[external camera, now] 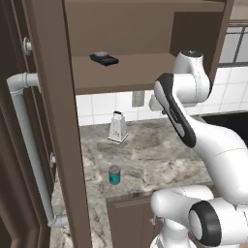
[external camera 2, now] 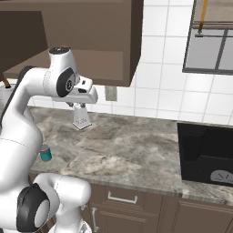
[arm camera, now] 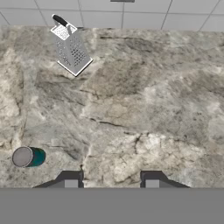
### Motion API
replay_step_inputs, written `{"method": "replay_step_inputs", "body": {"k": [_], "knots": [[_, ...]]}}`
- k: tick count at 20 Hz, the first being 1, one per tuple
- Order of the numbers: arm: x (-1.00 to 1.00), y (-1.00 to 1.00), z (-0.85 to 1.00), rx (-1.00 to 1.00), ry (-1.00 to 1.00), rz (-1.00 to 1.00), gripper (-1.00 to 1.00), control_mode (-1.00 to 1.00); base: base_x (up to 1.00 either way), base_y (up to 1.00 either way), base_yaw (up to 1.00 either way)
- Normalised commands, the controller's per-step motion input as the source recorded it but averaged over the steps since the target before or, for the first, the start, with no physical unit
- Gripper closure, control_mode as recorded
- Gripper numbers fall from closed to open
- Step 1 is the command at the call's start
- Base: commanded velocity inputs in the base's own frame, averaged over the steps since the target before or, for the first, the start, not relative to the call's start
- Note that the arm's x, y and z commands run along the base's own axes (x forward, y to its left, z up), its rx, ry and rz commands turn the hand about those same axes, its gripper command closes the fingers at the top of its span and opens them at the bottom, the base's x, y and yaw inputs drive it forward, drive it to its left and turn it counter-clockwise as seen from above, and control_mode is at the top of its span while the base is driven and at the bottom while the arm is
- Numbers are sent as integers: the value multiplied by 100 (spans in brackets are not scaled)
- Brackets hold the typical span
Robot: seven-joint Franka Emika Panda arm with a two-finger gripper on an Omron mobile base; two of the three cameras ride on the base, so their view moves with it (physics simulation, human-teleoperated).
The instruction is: Pick the canned food and jam from the counter and place them in the cabinets closest to them.
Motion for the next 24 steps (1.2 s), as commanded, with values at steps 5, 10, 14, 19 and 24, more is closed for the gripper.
{"method": "replay_step_inputs", "body": {"k": [5, 10, 14, 19, 24], "knots": [[0, 7, 0, 2, 0, 0, -100, -100, 0, 0, 0], [0, 21, 0, 3, 0, 0, -100, -100, 0, 0, 0], [0, 21, 0, 2, 0, 0, -100, -100, 0, 0, 0], [-1, 22, 0, 1, 0, 0, -100, -100, 0, 0, 0], [-2, 25, 0, 1, 0, 0, -100, -100, 0, 0, 0]]}}
